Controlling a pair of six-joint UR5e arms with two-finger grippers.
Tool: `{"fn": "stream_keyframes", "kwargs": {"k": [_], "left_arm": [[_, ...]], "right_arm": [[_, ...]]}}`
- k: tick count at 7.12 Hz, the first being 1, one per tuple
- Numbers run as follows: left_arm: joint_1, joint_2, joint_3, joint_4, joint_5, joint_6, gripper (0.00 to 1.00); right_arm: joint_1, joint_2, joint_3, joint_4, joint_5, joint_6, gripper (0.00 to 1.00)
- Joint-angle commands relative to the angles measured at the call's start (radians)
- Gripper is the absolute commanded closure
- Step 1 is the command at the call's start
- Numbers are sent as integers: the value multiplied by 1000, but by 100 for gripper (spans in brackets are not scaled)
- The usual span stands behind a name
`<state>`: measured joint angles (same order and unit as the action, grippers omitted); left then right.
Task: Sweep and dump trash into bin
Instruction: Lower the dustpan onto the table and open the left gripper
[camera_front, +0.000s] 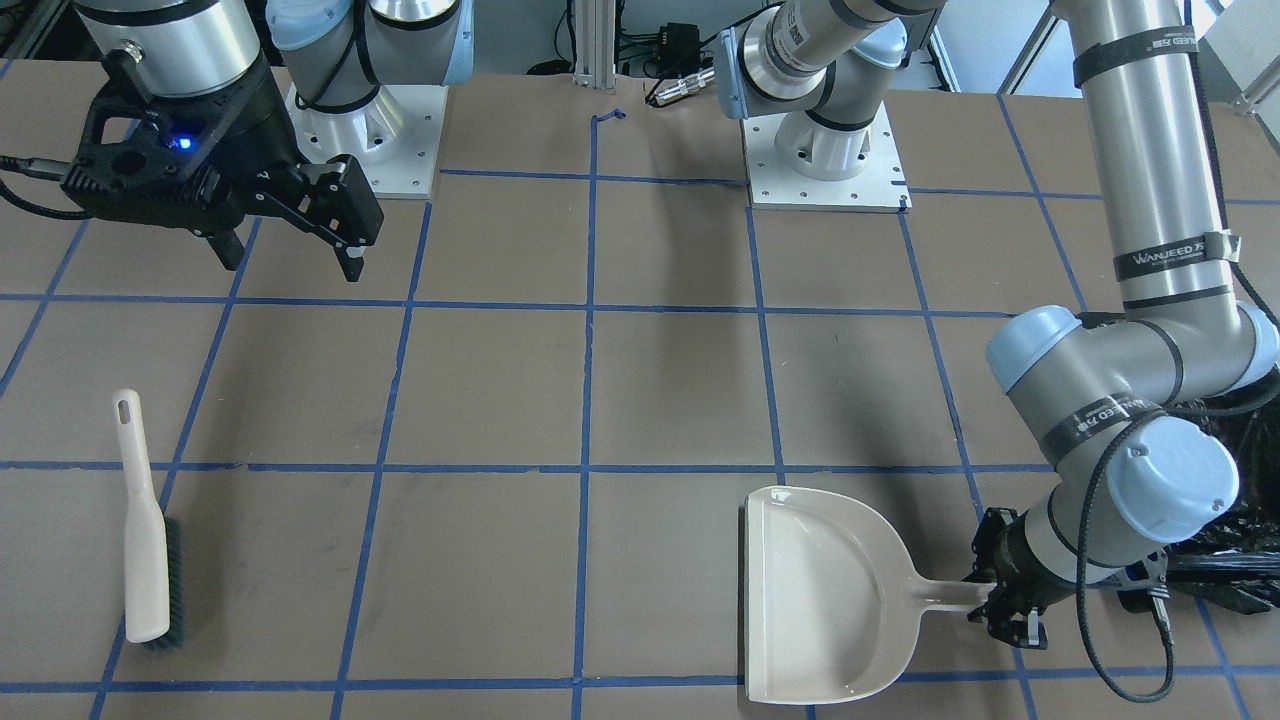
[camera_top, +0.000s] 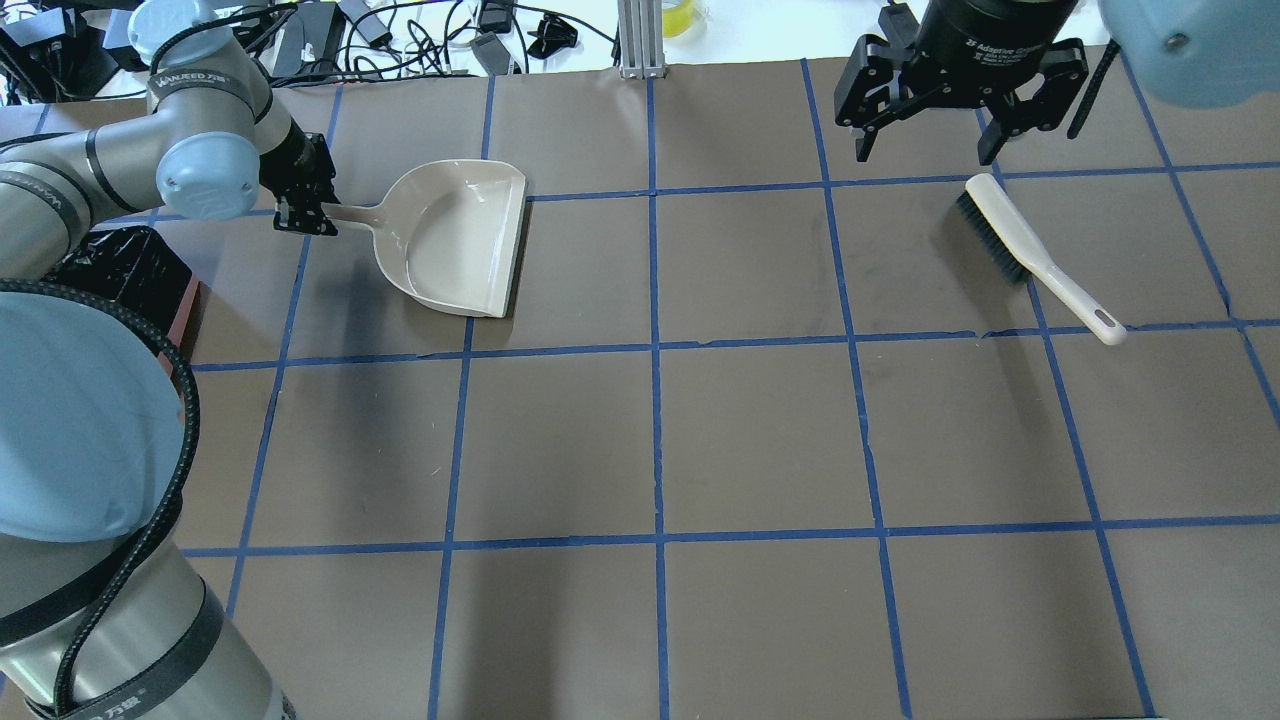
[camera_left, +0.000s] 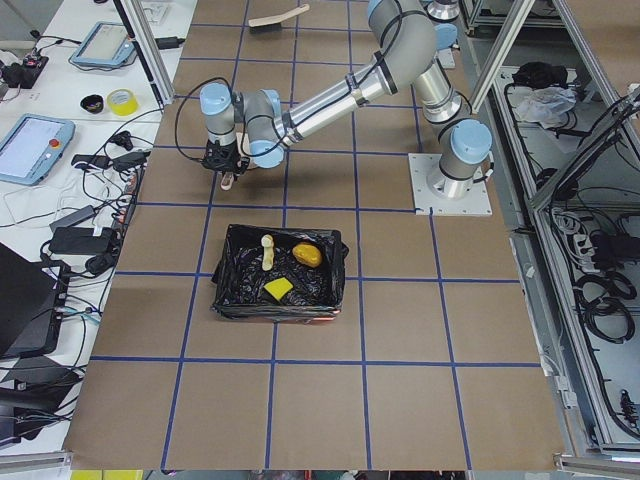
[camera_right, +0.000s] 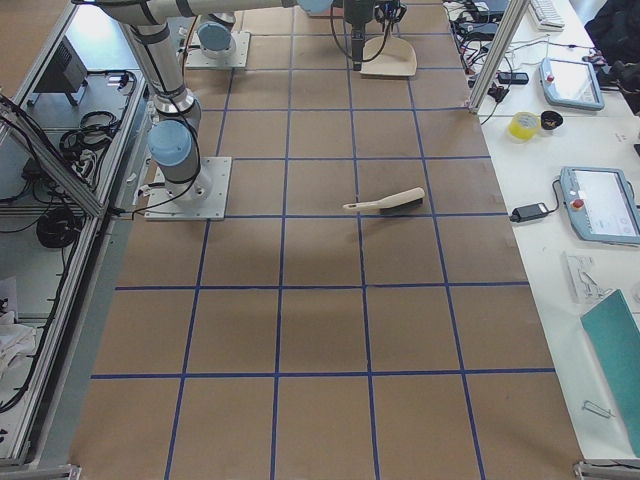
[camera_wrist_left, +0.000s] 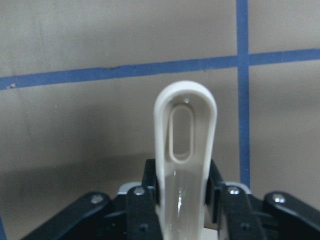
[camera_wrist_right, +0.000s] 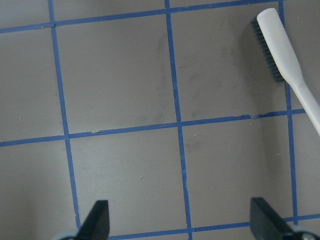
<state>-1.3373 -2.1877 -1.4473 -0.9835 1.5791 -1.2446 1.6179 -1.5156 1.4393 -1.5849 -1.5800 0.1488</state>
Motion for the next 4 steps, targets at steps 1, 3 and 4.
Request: {"fn": "stream_keyframes", "kwargs": {"k": [1,3,4], "left_arm": [[-2,3,-1,9,2,-10,88],[-2,6,-2,8,7,-18,76],[-5,9,-2,5,7,-19,72]], "right_arm": [[-1,0,1,0,0,0,0],[-1,0,1,0,0,0,0],[-1,0,1,-1,0,0,0]]}}
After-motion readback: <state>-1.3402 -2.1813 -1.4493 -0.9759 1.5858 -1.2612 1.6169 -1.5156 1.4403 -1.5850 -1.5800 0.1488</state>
